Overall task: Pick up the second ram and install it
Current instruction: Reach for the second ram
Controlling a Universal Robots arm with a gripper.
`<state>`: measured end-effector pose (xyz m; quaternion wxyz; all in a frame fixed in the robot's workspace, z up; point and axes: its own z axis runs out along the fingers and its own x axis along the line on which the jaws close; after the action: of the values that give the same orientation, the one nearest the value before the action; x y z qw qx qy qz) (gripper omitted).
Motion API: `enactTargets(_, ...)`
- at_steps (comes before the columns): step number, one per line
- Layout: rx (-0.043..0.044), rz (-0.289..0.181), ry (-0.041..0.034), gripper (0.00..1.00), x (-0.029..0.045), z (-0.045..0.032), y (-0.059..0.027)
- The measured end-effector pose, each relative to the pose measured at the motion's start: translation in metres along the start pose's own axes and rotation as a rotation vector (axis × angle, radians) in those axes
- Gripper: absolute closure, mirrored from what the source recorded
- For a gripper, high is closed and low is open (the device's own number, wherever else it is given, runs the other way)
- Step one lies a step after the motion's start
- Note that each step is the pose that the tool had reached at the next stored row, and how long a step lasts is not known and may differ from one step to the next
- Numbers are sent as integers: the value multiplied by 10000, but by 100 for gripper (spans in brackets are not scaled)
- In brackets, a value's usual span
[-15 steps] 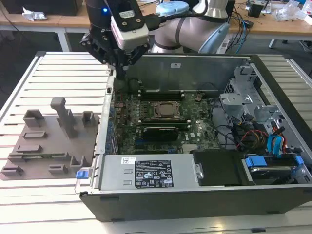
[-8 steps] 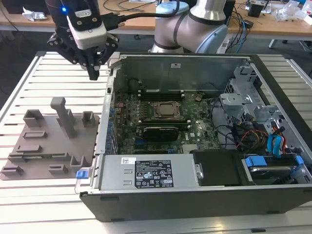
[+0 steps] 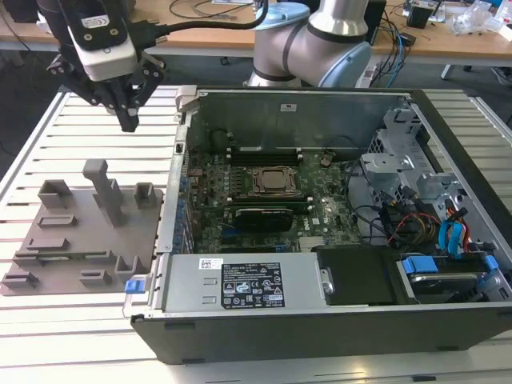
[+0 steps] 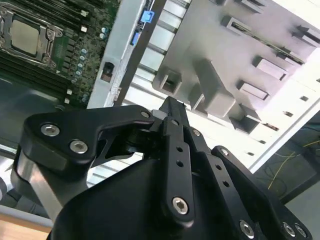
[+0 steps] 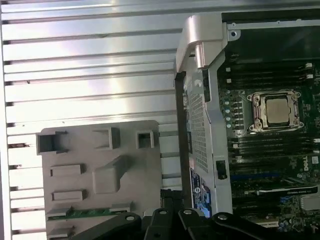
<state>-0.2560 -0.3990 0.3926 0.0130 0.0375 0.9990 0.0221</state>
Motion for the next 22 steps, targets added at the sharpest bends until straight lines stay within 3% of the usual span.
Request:
enactTargets(3, 0, -2, -1, 89, 146, 13, -31)
enactTargets(5, 0, -4, 0, 89, 206, 22, -79)
enactTargets(11, 1, -16, 1, 89, 394, 57, -290)
enactTargets(14, 0, -22, 1, 89, 477, 146, -468)
enactTargets(18, 0, -24, 1, 89, 535, 258, -589)
enactTargets(20, 0, -25, 2, 89, 658, 329, -637)
enactTargets(22, 0, -25, 2, 89, 706, 365, -655)
